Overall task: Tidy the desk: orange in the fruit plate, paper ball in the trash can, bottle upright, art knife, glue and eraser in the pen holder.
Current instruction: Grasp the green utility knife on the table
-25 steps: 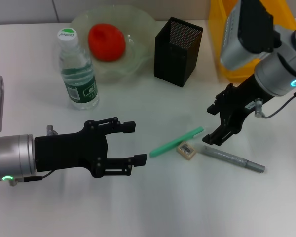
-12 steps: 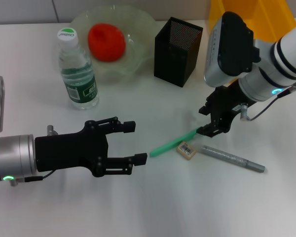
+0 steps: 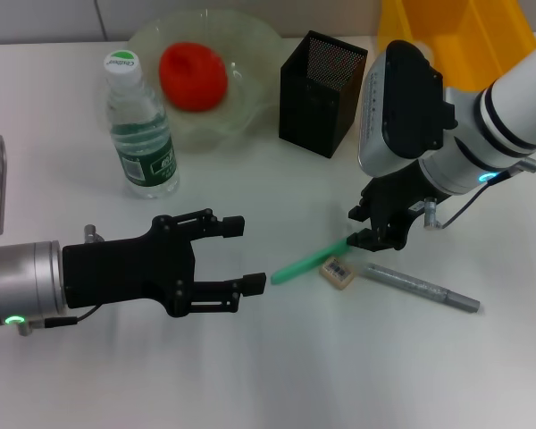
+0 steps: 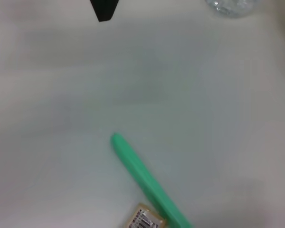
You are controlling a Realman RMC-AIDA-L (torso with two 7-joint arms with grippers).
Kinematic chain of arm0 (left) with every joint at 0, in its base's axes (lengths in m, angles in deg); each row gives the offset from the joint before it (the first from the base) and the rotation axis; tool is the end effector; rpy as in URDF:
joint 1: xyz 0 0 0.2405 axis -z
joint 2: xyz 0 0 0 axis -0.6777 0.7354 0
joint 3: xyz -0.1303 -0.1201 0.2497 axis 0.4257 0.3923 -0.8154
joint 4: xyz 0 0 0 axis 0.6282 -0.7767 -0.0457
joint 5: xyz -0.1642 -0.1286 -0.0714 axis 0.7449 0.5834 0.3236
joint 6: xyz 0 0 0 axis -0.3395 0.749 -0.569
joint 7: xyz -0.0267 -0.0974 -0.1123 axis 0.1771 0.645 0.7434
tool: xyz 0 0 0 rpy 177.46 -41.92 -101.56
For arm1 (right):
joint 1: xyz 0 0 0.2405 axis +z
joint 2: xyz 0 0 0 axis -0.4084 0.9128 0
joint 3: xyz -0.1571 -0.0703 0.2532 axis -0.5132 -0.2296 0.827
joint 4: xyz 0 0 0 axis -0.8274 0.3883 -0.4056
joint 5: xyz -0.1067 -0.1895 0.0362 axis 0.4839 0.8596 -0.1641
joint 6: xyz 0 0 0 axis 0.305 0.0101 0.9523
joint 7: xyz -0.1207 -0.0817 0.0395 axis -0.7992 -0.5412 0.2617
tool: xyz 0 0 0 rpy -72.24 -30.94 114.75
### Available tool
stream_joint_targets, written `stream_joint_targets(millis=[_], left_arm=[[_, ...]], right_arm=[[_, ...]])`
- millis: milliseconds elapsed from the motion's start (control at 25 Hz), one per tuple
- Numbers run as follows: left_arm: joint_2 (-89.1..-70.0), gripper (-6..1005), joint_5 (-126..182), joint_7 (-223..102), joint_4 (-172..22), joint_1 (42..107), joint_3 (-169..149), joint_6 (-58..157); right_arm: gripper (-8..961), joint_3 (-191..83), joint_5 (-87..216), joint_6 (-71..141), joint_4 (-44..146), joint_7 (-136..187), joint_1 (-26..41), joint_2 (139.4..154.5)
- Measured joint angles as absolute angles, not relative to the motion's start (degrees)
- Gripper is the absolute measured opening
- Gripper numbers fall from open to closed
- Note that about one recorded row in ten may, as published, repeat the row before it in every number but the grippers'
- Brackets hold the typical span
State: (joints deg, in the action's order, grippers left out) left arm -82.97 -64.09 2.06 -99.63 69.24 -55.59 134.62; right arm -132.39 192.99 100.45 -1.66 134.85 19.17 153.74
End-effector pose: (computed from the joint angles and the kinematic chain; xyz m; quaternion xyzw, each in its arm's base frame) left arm -0.3092 0.3104 -0.0696 -0.9421 -0.1529 -0.2914 0.0638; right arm 0.2099 0.4162 -0.0976 -0.9761 0.0338 -0.1969 0.0854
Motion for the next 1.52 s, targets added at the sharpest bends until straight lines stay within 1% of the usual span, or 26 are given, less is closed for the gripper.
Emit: stream_joint_targets(millis=[200, 440, 920, 1360, 1520], left_arm=[[-82.94, 835, -64.1, 2.1, -99.6, 69.5, -55.5, 134.6], [-82.83, 835, -64.1, 2.1, -99.6, 69.6, -55.4, 134.6], [-82.84, 835, -64.0, 2.1, -99.9, 69.7, -55.4, 134.6], [-82.84, 834, -64.0, 2.1, -100.2, 69.6, -55.3, 134.6], [-82.82, 834, -64.0, 2.1, -100.2, 69.6, -55.3, 134.6]], right_arm=[[328, -133.2, 192.9, 100.2, -1.2, 134.3, 19.3, 153.74], [335, -133.7, 192.8, 100.0, -1.1, 133.9, 19.3, 153.74], [153, -134.7, 192.7, 99.4, -0.5, 133.4, 19.5, 153.74], [129, -133.9, 192.7, 101.8, -1.7, 133.3, 19.5, 153.61], [121, -130.6, 192.8, 106.5, -5.7, 133.3, 19.1, 153.42]])
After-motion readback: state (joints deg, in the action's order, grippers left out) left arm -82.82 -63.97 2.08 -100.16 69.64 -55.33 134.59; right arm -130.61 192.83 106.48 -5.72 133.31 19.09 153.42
